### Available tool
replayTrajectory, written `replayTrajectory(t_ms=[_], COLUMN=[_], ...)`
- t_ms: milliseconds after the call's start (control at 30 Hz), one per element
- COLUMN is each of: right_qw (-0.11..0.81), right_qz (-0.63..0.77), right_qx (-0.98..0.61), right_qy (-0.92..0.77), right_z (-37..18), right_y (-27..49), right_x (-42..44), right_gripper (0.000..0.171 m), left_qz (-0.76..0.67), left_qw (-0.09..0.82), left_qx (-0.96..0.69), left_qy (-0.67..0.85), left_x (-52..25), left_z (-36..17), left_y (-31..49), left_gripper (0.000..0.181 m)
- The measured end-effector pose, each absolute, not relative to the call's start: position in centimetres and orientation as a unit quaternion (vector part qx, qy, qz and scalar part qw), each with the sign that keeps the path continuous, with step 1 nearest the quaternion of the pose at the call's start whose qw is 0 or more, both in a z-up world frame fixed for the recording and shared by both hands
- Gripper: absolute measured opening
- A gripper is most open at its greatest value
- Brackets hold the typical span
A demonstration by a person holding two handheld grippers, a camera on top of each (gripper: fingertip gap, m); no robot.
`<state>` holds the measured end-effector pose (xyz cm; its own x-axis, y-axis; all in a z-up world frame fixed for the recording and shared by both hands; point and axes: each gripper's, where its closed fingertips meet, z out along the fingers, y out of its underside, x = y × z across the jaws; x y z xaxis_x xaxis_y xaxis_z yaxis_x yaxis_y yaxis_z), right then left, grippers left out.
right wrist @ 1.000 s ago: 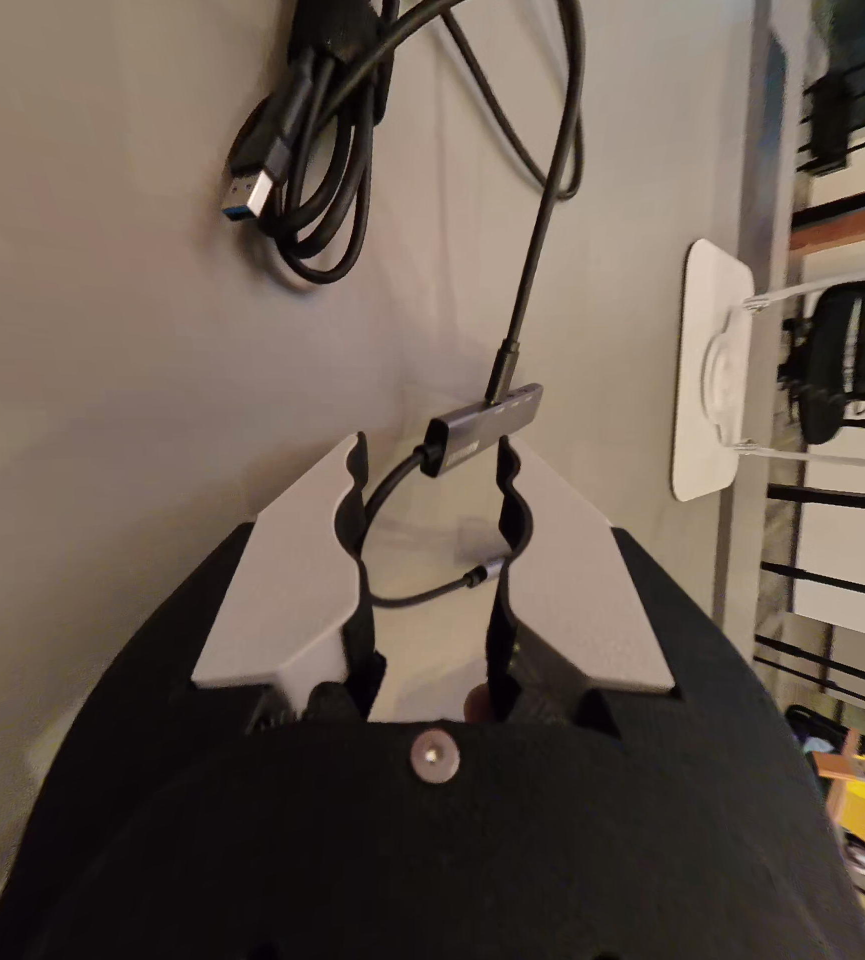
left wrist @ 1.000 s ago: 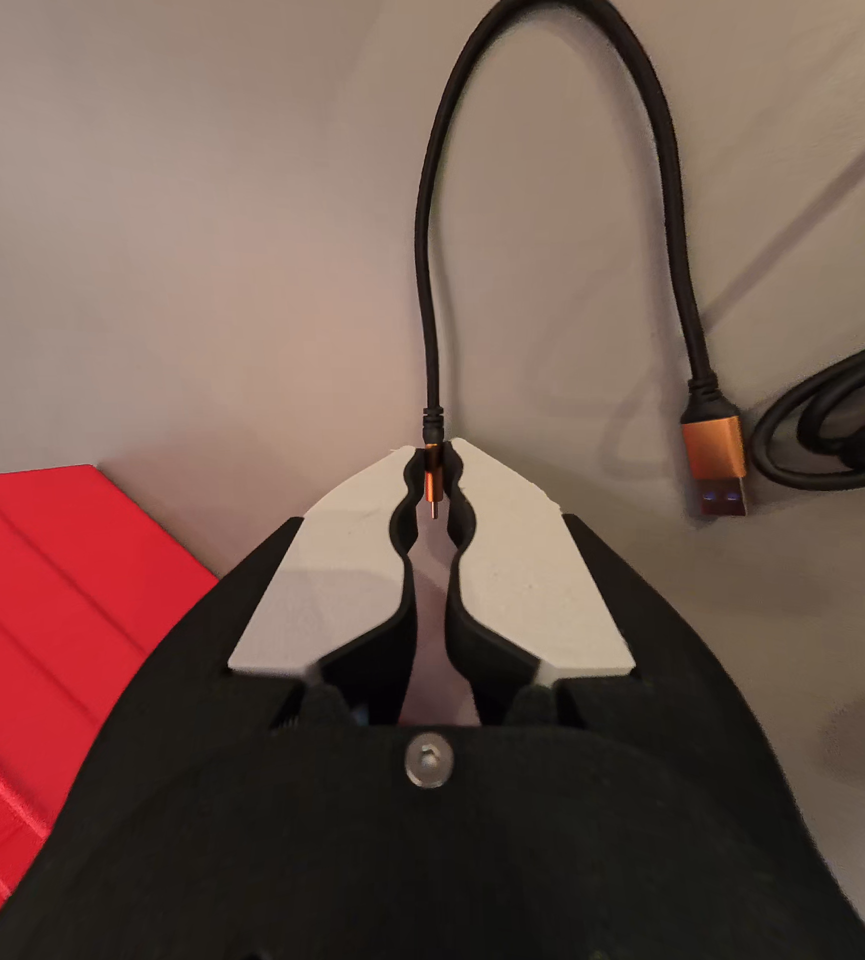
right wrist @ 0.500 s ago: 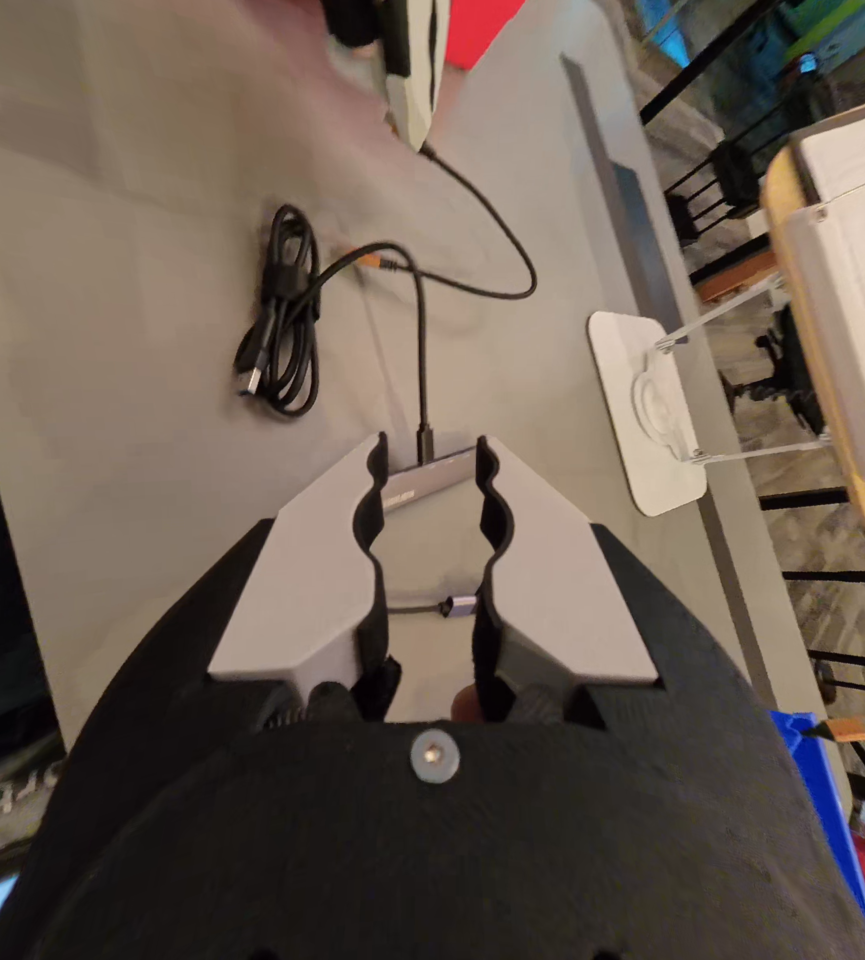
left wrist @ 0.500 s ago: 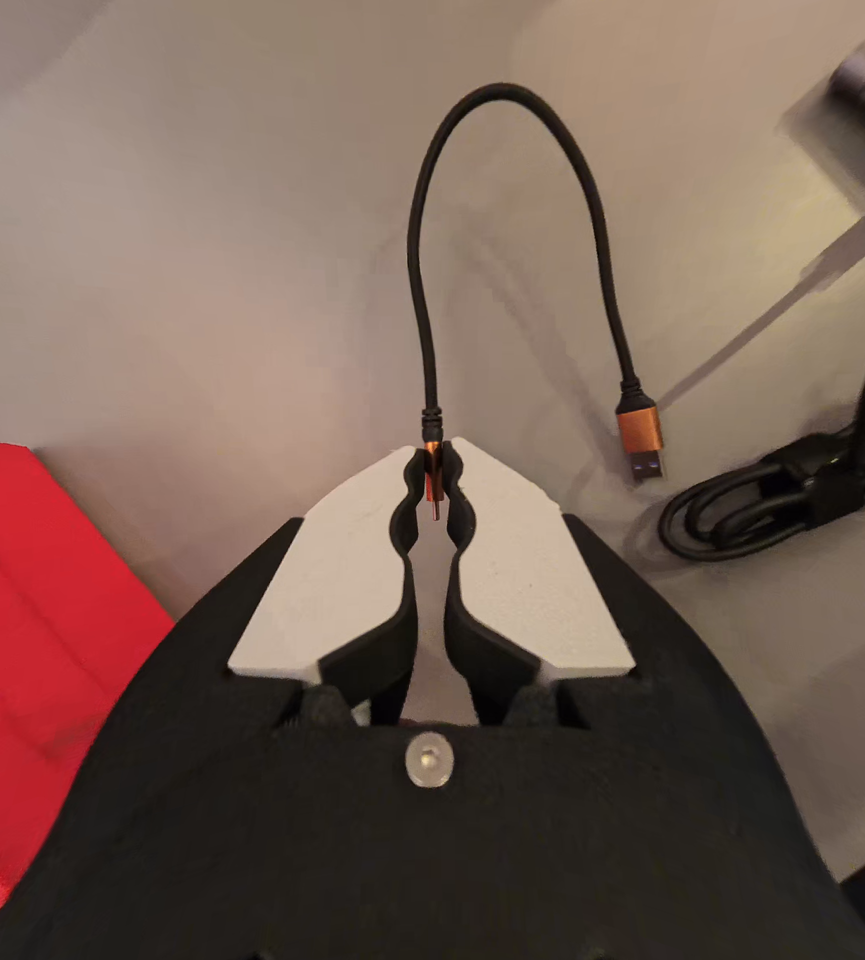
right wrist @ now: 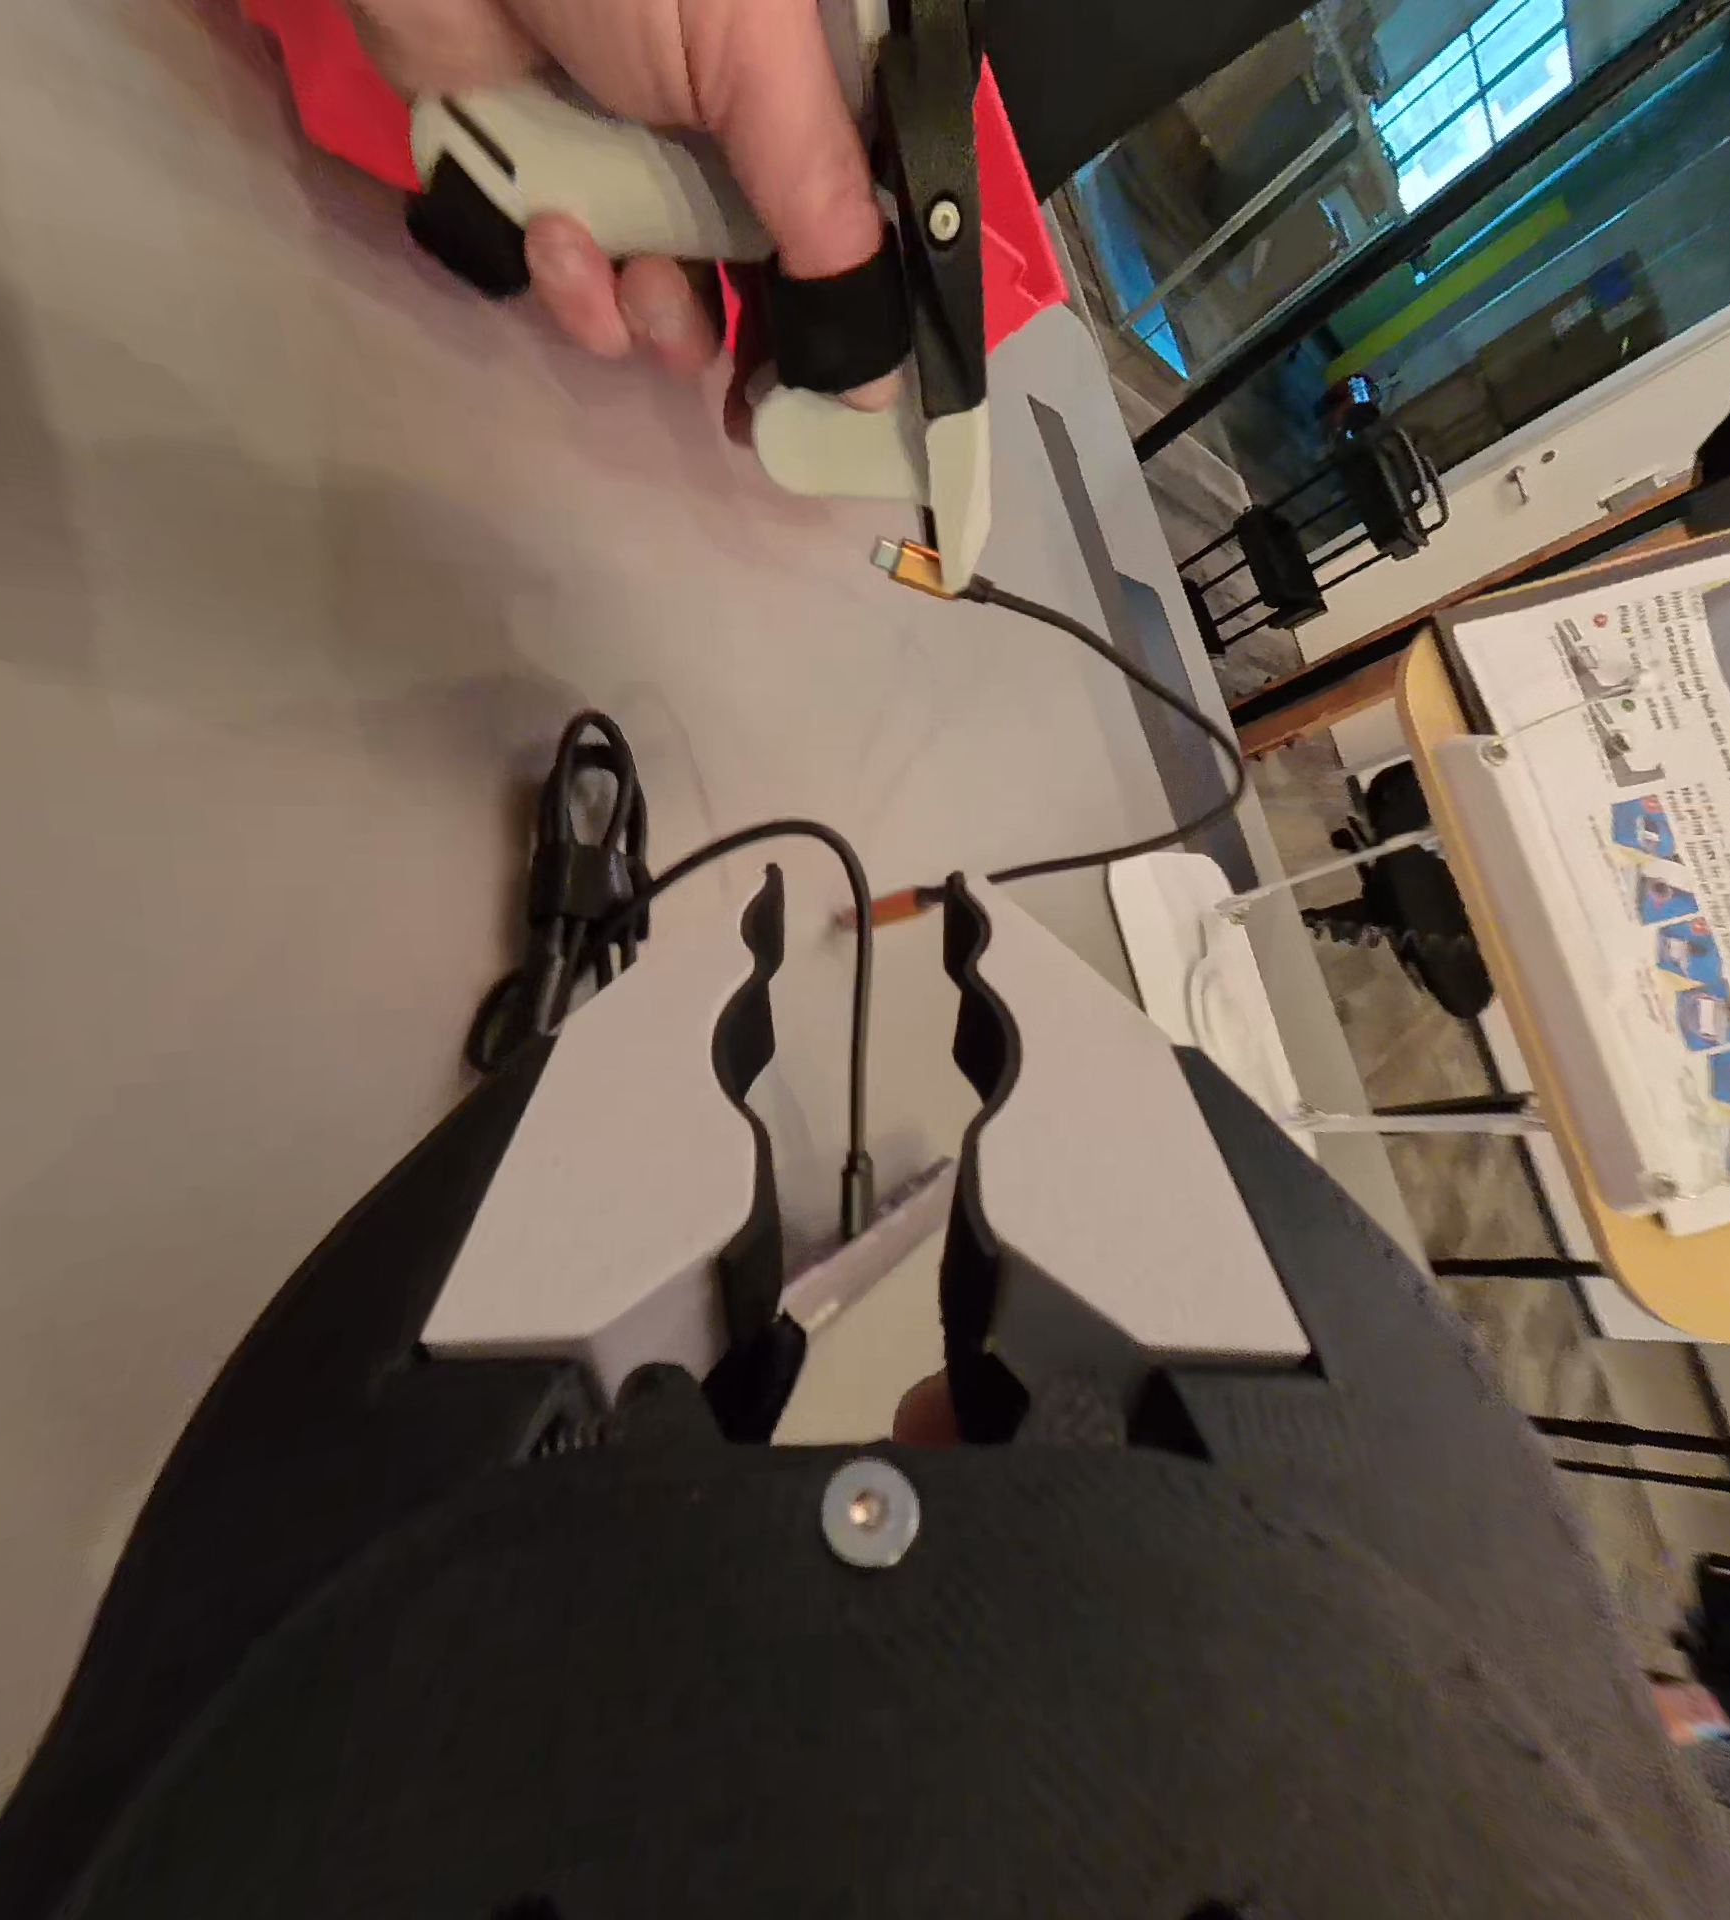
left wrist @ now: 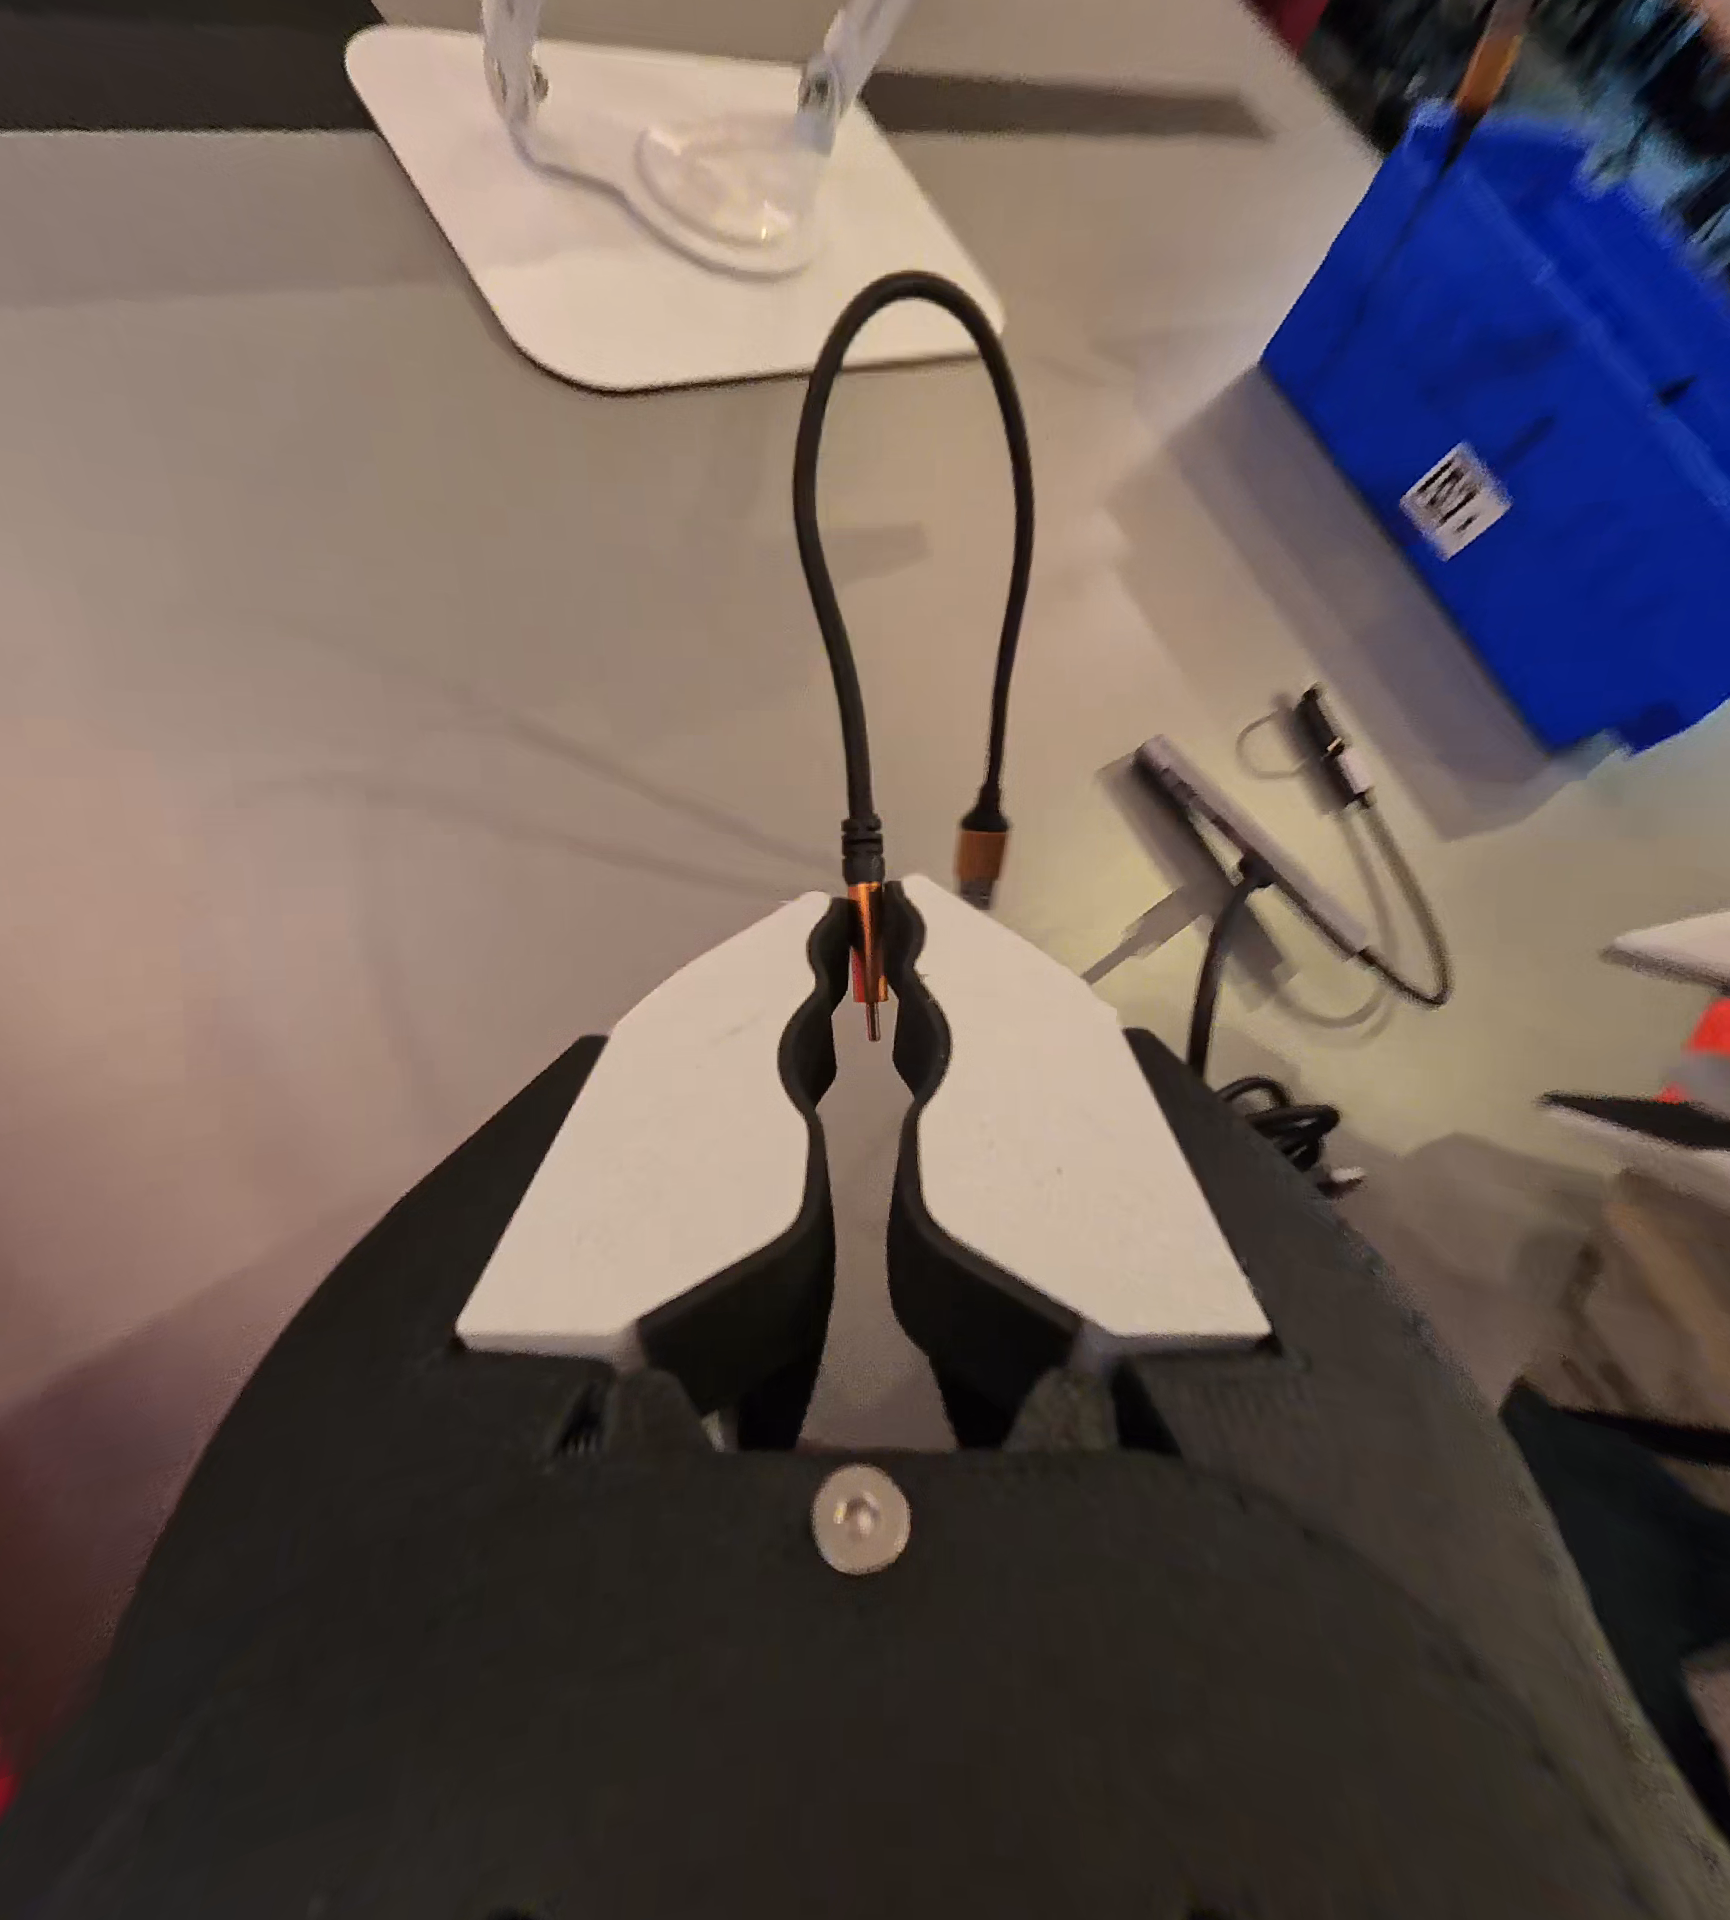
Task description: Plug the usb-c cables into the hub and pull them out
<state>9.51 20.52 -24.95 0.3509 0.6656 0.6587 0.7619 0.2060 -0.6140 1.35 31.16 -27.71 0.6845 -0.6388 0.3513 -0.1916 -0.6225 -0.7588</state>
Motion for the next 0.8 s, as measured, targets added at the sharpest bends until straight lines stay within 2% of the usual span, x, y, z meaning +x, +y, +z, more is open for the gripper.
replayTrajectory(t_ms=[200, 367, 700, 800], right_qw=[0.586, 0.624, 0.571, 0.557], right_qz=[0.046, 0.199, 0.411, 0.466], right_qx=[-0.652, -0.668, -0.662, -0.644], right_qy=[-0.479, -0.354, -0.259, -0.239], right_z=[-22.8, -19.1, -17.1, -16.4], right_y=[22.1, 23.6, 24.1, 23.8], right_x=[7.4, 7.1, 6.1, 6.1], right_gripper=[0.026, 0.017, 0.018, 0.009], left_qz=[-0.422, -0.488, -0.573, -0.591], left_qw=[0.402, 0.44, 0.472, 0.471], left_qx=[-0.792, -0.732, -0.643, -0.626], left_qy=[0.183, 0.181, 0.187, 0.191], left_x=[2.9, 5.0, 7.9, 8.4], left_z=[-23.9, -20.2, -15.7, -15.3], left_y=[30.2, 28.2, 24.9, 24.1], left_gripper=[0.005, 0.005, 0.005, 0.005])
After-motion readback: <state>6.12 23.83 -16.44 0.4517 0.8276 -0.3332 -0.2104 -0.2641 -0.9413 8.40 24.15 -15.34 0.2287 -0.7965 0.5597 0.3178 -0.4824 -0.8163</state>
